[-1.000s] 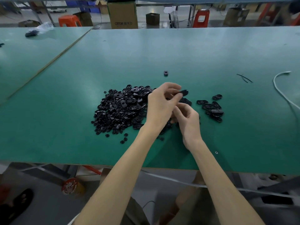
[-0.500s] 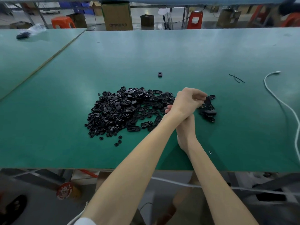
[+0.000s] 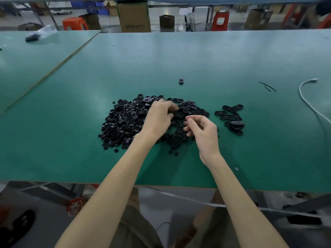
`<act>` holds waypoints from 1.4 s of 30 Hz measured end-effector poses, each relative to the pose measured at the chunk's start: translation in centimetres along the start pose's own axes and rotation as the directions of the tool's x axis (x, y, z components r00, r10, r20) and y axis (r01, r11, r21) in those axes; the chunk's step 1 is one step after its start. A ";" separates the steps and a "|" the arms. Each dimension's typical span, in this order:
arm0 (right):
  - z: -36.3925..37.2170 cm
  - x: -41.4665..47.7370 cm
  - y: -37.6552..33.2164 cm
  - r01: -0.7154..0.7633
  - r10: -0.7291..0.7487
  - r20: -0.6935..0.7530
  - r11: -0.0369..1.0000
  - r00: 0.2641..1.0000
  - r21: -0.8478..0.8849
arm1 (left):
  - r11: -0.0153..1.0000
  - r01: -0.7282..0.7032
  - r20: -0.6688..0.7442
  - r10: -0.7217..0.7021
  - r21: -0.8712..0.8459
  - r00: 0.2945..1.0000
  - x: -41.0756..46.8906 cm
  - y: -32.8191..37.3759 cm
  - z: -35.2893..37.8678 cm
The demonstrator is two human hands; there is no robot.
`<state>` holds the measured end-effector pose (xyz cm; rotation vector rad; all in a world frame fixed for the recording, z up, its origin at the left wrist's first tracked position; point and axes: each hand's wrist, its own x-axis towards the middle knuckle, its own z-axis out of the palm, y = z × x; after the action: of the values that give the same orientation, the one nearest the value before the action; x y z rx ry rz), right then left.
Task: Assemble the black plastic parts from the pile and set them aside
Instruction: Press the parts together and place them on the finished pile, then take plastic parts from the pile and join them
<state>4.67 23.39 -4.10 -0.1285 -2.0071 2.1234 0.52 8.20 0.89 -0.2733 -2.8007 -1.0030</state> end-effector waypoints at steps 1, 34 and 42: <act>0.0 0.0 0.0 -0.002 0.002 0.002 1.000 1.000 0.004 | 0.998 -0.001 0.036 -0.002 0.064 0.999 -0.2 -0.8 -0.4; 0.0 -0.1 0.0 -0.005 -0.001 0.120 0.999 0.993 0.045 | 0.993 -0.029 -0.067 0.021 -0.118 0.998 -3.3 -3.1 -3.9; 0.0 -0.1 0.0 -0.006 0.003 0.113 0.999 0.994 0.031 | 0.894 0.336 -0.074 -0.330 0.297 0.941 -3.6 -6.3 -6.9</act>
<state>4.82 23.39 -4.10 -0.0077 -2.0349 2.2103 3.22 -1.43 1.57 0.2656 -2.9870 -0.5985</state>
